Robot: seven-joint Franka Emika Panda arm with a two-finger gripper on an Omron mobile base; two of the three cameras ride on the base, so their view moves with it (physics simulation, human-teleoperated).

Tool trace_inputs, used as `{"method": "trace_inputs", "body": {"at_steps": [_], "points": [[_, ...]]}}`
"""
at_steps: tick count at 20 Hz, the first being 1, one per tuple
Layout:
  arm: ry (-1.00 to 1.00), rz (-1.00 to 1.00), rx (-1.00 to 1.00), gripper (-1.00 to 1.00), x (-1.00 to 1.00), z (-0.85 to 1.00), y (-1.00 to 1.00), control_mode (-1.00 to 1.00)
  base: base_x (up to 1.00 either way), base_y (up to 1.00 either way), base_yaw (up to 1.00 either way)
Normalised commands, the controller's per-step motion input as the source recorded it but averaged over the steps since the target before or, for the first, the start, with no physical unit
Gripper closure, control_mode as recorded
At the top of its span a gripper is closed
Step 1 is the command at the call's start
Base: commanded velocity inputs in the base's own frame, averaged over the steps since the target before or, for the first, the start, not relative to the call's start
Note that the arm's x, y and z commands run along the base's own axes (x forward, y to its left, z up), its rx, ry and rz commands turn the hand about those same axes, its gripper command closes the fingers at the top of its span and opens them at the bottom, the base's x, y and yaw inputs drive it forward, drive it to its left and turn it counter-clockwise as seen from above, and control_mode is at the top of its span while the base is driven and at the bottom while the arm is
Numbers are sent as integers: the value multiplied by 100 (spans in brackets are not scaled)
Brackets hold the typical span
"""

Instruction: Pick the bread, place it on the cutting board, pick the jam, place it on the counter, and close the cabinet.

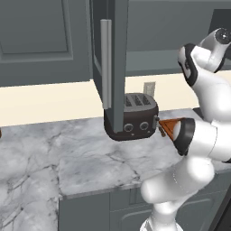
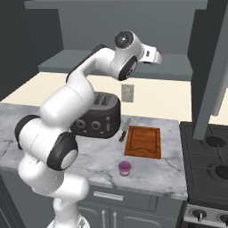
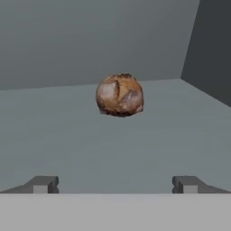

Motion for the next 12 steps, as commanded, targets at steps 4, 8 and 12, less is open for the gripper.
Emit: {"method": "trace_inputs", "body": {"at_steps": [4,8,12], "points": [[0,0,0,-100,34,0,-19,-100,0,0,0],[0,0,0,-100,37,0,-13,-100,0,0,0],[0,0,0,-100,41,0,-3,-100,0,0,0]]}}
